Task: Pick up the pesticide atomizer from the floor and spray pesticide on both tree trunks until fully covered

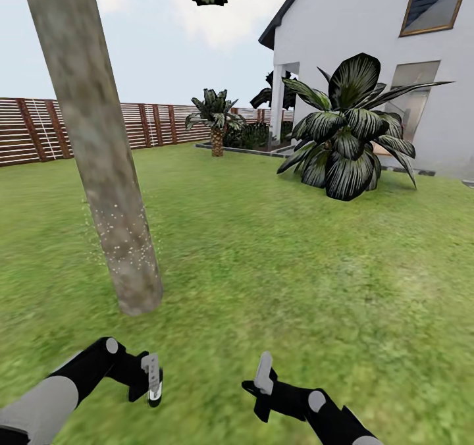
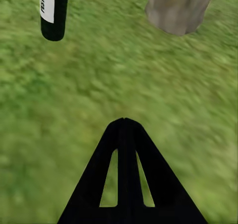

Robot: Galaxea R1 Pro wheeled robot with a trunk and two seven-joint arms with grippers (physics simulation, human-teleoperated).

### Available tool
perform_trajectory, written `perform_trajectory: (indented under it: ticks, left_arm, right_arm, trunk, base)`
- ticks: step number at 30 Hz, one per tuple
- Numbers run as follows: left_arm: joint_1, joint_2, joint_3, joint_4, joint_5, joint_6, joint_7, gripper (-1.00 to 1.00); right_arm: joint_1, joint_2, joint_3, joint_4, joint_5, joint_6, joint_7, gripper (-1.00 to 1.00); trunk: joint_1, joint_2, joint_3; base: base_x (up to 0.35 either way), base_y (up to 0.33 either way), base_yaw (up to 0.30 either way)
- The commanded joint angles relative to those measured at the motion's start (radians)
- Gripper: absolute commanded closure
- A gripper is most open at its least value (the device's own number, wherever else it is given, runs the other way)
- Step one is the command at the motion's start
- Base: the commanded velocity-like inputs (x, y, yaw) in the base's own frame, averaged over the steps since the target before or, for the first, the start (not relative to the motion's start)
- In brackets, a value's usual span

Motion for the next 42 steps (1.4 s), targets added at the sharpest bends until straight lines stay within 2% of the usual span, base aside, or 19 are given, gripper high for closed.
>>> perform_trajectory:
  ticks: [1, 3, 5, 7, 14, 19, 26, 27, 31, 42]
  left_arm:
    - [-0.001, -0.009, 0.0, -0.003, -0.009, -0.009, -0.001, 1.0]
    - [-0.003, -0.032, -0.001, -0.005, -0.015, -0.007, 0.0, 1.0]
    - [-0.004, -0.056, -0.001, -0.007, -0.045, -0.005, 0.001, 1.0]
    - [-0.004, -0.079, 0.0, -0.007, -0.073, 0.0, 0.001, 1.0]
    - [-0.007, -0.117, 0.0, -0.01, -0.086, 0.001, 0.001, 1.0]
    - [-0.006, -0.125, 0.0, -0.01, -0.093, -0.007, -0.004, 1.0]
    - [-0.004, -0.149, -0.002, -0.01, -0.111, -0.019, -0.025, 1.0]
    - [-0.004, -0.151, -0.011, -0.01, -0.111, -0.027, -0.026, 1.0]
    - [-0.004, -0.152, -0.101, -0.01, -0.109, -0.049, -0.027, 1.0]
    - [-0.001, -0.166, -0.124, -0.01, -0.11, -0.053, -0.046, 1.0]
  right_arm:
    - [-0.001, 0.003, -0.001, -0.001, 0.011, -0.005, 0.001, 1.0]
    - [-0.001, 0.012, 0.001, -0.016, 0.013, -0.005, 0.024, 1.0]
    - [-0.001, 0.032, 0.019, -0.033, 0.014, -0.005, 0.054, 1.0]
    - [-0.002, 0.04, 0.045, -0.038, 0.015, -0.004, 0.064, 1.0]
    - [-0.001, 0.051, 0.062, -0.04, 0.014, -0.004, 0.069, 1.0]
    - [-0.001, 0.051, 0.062, -0.04, 0.015, -0.004, 0.068, 1.0]
    - [-0.001, 0.051, 0.062, -0.04, 0.015, -0.004, 0.068, 1.0]
    - [-0.002, 0.051, 0.062, -0.04, 0.015, -0.004, 0.068, 1.0]
    - [-0.002, 0.05, 0.062, -0.04, 0.015, -0.004, 0.068, 1.0]
    - [-0.002, 0.05, 0.062, -0.04, 0.015, -0.004, 0.068, 1.0]
  trunk:
    - [0.0, 0.0, -0.001]
    - [0.0, 0.0, -0.001]
    - [0.0, 0.0, -0.001]
    - [0.0, 0.0, -0.001]
    - [0.0, 0.0, -0.001]
    - [0.0, 0.0, -0.001]
    - [0.0, 0.0, -0.001]
    - [0.0, 0.0, -0.001]
    - [0.0, 0.0, -0.001]
    - [0.0, 0.0, -0.001]
  base:
    - [0.0, 0.0, 0.0]
    - [0.0, 0.0, 0.0]
    - [0.0, 0.0, 0.0]
    - [0.0, 0.0, 0.0]
    - [0.0, 0.0, 0.0]
    - [0.0, 0.0, 0.0]
    - [0.0, 0.0, 0.0]
    - [0.0, 0.0, 0.0]
    - [0.0, 0.0, 0.0]
    - [0.0, 0.0, 0.0]
